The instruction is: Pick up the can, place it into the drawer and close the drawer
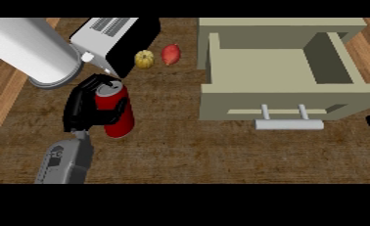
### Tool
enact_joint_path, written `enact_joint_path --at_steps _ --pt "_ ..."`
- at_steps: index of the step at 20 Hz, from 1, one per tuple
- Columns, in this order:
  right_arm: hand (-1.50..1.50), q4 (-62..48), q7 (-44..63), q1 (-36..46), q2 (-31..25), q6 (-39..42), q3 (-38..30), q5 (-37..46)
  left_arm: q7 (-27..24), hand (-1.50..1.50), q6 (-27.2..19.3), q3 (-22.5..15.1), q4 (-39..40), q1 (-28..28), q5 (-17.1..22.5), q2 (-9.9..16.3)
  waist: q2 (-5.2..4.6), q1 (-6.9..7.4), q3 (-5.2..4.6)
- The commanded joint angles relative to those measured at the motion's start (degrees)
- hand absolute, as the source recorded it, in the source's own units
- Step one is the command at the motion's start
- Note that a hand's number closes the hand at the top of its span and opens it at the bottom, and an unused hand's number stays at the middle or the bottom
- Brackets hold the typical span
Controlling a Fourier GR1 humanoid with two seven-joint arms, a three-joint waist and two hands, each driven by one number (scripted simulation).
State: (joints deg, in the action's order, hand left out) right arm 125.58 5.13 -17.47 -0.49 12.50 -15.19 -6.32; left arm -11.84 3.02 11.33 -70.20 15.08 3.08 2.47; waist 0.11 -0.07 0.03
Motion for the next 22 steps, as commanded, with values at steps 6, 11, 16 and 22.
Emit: enact_joint_path --at_steps 6,11,16,22 --pt "-1.50 -1.55 -1.95 -0.59 0.47 -0.35 0.91 1.16 8.12 1.50 -8.94 -9.83 -8.99 5.93 -3.38 -2.42 -0.04 -0.28 -0.01" --pt "-1.50 1.26 -0.50 -2.57 -1.03 1.42 -2.52 -3.71 18.98 1.50 -12.49 -12.75 -12.98 13.23 -3.79 -2.46 -0.04 -0.52 0.00" --pt "-1.50 0.06 -1.54 -1.74 -1.60 1.87 -2.61 -2.69 22.84 1.50 -19.02 -18.80 -10.03 20.53 -3.84 -2.47 -0.09 -0.66 0.00" --pt "-1.50 0.69 -1.56 -2.00 0.41 0.32 -0.59 -0.19 27.64 1.50 -23.36 -19.12 -4.86 34.14 -4.04 -2.47 -0.11 -0.83 0.01"
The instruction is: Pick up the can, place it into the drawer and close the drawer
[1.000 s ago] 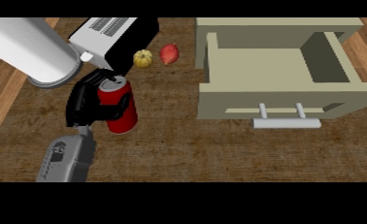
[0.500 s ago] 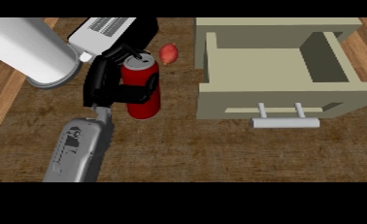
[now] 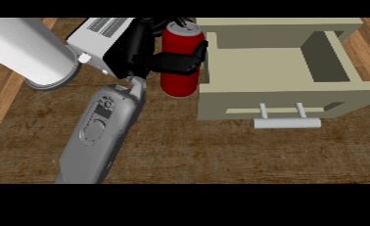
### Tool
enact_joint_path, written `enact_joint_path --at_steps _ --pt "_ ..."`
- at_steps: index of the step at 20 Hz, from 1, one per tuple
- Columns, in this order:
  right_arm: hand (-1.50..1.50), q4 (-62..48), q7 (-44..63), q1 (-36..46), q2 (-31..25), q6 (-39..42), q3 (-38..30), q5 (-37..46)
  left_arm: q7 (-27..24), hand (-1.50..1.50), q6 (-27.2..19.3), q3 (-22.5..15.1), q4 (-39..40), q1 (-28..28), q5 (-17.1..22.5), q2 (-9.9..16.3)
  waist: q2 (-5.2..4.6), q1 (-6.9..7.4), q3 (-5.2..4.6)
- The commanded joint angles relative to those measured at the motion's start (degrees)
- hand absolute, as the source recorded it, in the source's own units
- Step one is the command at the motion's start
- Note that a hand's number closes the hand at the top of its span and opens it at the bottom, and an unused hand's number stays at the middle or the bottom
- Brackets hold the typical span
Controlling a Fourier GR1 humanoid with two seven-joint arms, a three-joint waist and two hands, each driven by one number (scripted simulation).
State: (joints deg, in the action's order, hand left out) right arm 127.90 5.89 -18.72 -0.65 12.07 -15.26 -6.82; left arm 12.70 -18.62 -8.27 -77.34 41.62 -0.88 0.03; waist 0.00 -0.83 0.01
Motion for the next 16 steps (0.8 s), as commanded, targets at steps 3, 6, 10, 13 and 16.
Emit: enact_joint_path --at_steps 3,6,10,13,16 --pt "-1.50 -3.13 -1.17 1.92 0.62 -0.29 0.12 0.53 5.30 1.50 -6.76 -2.26 7.04 14.32 2.05 -0.03 -0.08 -0.40 0.04" --pt "-1.50 0.11 1.83 0.81 -1.49 1.19 -1.91 -2.02 1.32 1.50 -7.00 -1.91 15.96 19.82 3.65 -0.03 -0.23 -1.05 0.02" --pt "-1.50 -1.47 -1.05 1.51 0.51 0.54 -0.17 0.74 7.15 1.50 -9.28 -1.47 18.59 28.27 4.61 -0.03 -0.13 -0.91 0.05" --pt "-1.50 -2.68 1.32 3.86 -1.10 0.00 -1.42 0.46 5.00 1.50 -11.82 -3.88 22.97 30.63 7.17 -0.03 -0.20 -0.76 0.03" --pt "-1.50 -2.77 -2.12 -0.30 0.37 2.45 -0.84 0.03 0.31 1.50 -15.35 -9.79 25.70 28.98 11.32 -0.03 -0.21 -1.42 0.05"
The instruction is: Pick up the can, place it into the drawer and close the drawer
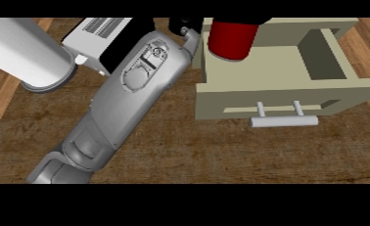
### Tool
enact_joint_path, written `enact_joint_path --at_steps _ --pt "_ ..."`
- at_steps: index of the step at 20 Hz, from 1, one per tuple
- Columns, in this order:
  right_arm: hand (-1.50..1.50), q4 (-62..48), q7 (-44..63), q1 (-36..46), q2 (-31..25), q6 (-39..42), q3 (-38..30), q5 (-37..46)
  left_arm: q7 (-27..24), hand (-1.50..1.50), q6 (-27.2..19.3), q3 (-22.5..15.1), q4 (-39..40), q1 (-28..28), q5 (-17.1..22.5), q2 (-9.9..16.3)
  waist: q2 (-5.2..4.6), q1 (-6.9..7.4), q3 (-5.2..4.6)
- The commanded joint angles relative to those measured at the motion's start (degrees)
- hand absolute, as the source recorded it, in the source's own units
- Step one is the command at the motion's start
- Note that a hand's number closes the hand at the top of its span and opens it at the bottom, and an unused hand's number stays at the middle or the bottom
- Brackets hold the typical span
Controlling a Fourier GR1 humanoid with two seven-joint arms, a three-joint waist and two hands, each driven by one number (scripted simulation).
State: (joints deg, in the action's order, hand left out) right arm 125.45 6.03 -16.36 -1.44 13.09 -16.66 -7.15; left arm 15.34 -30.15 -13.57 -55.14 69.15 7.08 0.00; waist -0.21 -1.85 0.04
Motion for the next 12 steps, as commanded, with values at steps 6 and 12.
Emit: enact_joint_path --at_steps 6,12 --pt "-1.50 -1.62 1.54 4.58 0.06 -1.91 0.55 1.20 -6.06 1.50 1.08 0.67 17.69 11.06 5.92 0.00 -0.48 -0.55 0.03" --pt "-1.50 -4.14 1.63 7.19 -1.10 -1.39 1.27 2.25 -5.56 1.50 -4.54 -6.68 22.78 16.11 11.46 0.00 -0.73 -2.27 0.11"
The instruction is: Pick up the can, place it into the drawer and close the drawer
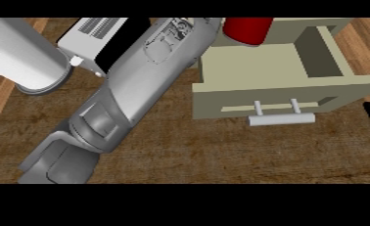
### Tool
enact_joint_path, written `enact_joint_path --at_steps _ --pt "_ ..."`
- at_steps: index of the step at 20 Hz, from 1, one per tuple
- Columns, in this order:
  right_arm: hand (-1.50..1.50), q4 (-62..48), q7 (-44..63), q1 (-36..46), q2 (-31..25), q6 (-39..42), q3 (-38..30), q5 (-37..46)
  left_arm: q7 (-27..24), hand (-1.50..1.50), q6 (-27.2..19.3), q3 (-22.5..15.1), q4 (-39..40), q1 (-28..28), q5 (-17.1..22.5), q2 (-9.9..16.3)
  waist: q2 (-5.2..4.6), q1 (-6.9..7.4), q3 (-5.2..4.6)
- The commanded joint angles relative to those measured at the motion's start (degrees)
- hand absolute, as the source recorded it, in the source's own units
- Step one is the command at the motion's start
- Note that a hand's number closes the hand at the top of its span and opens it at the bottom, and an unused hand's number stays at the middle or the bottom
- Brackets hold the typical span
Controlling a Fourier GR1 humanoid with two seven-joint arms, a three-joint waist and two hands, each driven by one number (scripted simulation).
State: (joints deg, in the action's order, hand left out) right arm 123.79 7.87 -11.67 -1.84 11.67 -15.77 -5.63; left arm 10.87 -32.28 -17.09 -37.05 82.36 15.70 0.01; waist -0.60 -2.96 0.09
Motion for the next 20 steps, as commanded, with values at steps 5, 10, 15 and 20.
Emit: enact_joint_path --at_steps 5,10,15,20 --pt "-1.50 0.56 -1.64 -1.13 1.17 0.15 1.77 2.31 -3.56 1.50 0.34 -3.57 9.00 3.45 5.64 -0.01 -0.23 -0.95 0.03" --pt "-1.50 -2.54 -1.87 1.81 -0.74 0.72 -0.29 0.10 -4.17 1.50 -2.37 -9.05 9.38 4.11 9.29 -0.01 -0.40 -2.09 0.09" --pt "-1.50 -1.09 -2.27 -0.07 1.60 0.26 2.40 1.77 -8.85 1.50 -3.70 -9.76 13.52 3.02 10.27 -0.01 -0.60 -2.62 0.08" --pt "-1.50 -0.27 1.05 3.24 0.12 -0.95 1.26 0.90 -10.82 1.50 -3.33 -12.60 15.29 2.44 11.37 -0.01 -0.76 -2.64 0.04"
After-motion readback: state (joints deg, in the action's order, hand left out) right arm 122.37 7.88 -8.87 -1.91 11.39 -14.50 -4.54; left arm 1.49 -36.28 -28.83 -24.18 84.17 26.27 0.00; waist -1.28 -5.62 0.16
